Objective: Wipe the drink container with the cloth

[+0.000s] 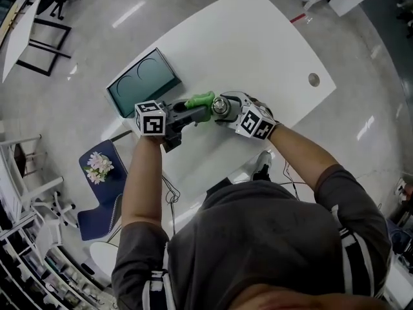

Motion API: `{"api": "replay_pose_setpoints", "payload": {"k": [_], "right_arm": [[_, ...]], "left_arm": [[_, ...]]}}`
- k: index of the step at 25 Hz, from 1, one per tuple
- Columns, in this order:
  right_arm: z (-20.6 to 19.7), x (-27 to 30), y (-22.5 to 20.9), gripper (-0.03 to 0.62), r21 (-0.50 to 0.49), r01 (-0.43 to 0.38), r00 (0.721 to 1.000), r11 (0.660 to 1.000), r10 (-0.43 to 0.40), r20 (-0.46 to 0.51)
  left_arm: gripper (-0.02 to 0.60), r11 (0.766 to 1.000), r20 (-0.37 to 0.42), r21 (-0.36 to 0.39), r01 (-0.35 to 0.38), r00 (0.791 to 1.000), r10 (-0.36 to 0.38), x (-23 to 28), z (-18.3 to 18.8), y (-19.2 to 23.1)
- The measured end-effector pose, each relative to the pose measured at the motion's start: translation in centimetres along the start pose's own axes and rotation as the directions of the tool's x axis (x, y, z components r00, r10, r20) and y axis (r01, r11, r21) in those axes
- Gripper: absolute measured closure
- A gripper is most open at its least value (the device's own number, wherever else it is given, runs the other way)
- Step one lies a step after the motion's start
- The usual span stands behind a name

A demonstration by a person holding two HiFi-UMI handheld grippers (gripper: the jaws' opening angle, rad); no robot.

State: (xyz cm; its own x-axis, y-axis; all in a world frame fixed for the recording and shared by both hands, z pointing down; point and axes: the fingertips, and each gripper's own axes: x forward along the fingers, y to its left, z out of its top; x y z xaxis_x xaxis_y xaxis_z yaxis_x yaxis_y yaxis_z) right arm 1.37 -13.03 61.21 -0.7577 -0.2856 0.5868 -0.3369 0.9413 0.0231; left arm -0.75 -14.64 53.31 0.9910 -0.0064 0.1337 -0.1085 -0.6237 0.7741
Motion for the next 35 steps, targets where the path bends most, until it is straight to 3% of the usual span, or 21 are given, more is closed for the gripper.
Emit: {"api": "replay_pose_setpoints", "payload": {"k": [7,11,18,21,26,32,35], "right_arm": [[0.0,-0.2,0.2,0.244,0.002,0.005,1.0,1.0,-0.005,-0.016],[0.0,-0.4,0.4,0.246,0.009,0.015,0.999,1.0,-0.014,-0.03],[0.3,-0.2,0.2,0.244,0.035,0.03,0.997,0.999,-0.028,-0.067],[0.3,-0.3,0.0,0.244,0.013,0.04,0.996,0.999,-0.039,-0.077],[0.4,0.0,0.0,0.238,-0.02,0.036,0.995,0.999,-0.037,-0.088],[1.7,-1.4,0.2,0.189,-0.028,0.009,0.999,1.0,-0.01,-0.053],[3.2,-3.4,0.0,0.186,-0.029,0.025,1.0,0.999,-0.026,-0.018]], "left_arm": [[0.5,0.996,0.11,-0.089,0.018,0.994,-0.008,-0.2,-3.0,-2.2],[0.5,0.993,0.129,-0.11,0.039,0.991,-0.024,0.1,-4.1,-3.4],[0.499,0.991,0.152,-0.136,0.014,0.988,0.006,-1.4,-5.0,-4.3],[0.499,0.986,0.241,-0.166,0.018,0.97,0.023,-2.7,-4.2,-4.3],[0.499,0.975,0.39,-0.209,-0.072,0.908,0.151,-6.0,-2.4,-2.8],[0.499,0.975,0.417,-0.154,-0.162,0.884,0.213,-7.5,-0.9,-3.9],[0.499,0.971,0.43,-0.091,-0.219,0.871,0.237,-7.7,0.3,-5.1]]}}
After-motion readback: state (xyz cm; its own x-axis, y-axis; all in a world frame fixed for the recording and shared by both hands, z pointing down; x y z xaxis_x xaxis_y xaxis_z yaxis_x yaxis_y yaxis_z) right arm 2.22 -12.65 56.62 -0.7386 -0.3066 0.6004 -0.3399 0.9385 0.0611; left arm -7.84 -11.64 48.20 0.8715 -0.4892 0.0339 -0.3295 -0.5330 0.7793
